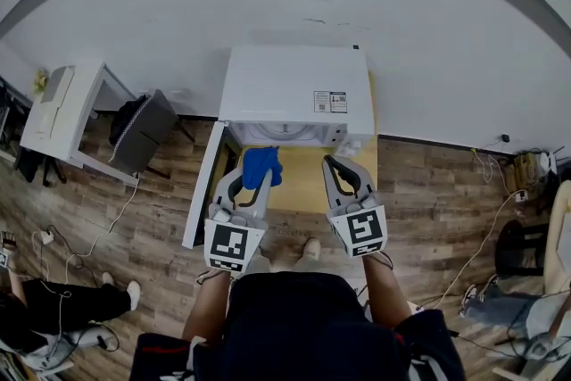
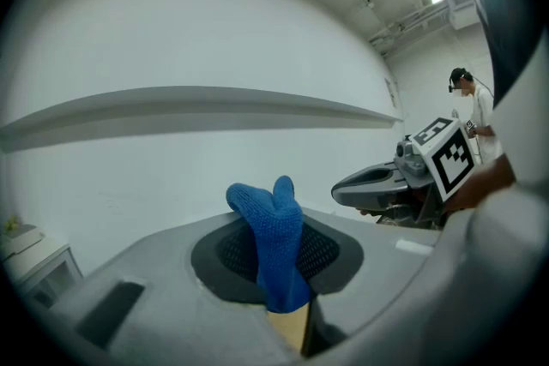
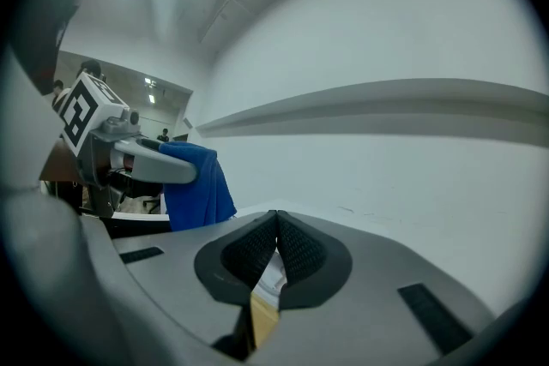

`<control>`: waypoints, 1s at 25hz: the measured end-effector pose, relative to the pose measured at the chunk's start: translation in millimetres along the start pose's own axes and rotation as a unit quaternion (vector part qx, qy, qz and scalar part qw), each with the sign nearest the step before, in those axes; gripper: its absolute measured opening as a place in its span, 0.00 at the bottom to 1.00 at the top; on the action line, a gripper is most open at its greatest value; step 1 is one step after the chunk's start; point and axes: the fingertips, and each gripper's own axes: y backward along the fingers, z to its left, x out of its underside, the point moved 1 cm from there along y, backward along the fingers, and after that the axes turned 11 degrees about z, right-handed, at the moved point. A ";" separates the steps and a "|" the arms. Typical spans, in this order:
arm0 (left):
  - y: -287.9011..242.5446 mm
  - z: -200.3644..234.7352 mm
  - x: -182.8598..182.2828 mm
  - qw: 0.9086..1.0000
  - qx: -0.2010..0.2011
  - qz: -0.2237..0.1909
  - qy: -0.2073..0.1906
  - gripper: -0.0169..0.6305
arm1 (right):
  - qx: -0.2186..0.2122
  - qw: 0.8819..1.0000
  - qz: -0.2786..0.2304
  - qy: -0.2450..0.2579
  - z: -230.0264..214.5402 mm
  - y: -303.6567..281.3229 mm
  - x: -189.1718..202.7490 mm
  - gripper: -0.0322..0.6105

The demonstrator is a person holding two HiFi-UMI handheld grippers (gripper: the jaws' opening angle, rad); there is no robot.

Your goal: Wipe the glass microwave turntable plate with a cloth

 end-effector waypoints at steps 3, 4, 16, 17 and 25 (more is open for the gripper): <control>3.8 11.3 1.5 1.000 0.016 -0.006 -0.005 0.13 | 0.017 1.000 -0.008 -0.008 10.5 -3.5 -6.5 0.06; 4.3 14.5 2.2 1.000 0.021 -0.007 -0.006 0.13 | 0.021 1.000 -0.006 -0.007 14.2 -4.4 -7.2 0.06; -13.4 32.1 9.2 0.997 0.071 -0.008 -0.018 0.13 | 0.053 0.998 0.016 -0.011 22.5 -19.6 -7.3 0.06; -14.8 33.1 9.8 0.997 0.070 -0.007 -0.018 0.13 | 0.050 0.999 0.018 -0.008 23.0 -21.7 -6.1 0.06; -26.3 34.0 24.6 0.999 0.055 0.004 -0.002 0.13 | 0.017 0.999 0.036 0.022 26.1 -38.7 5.4 0.06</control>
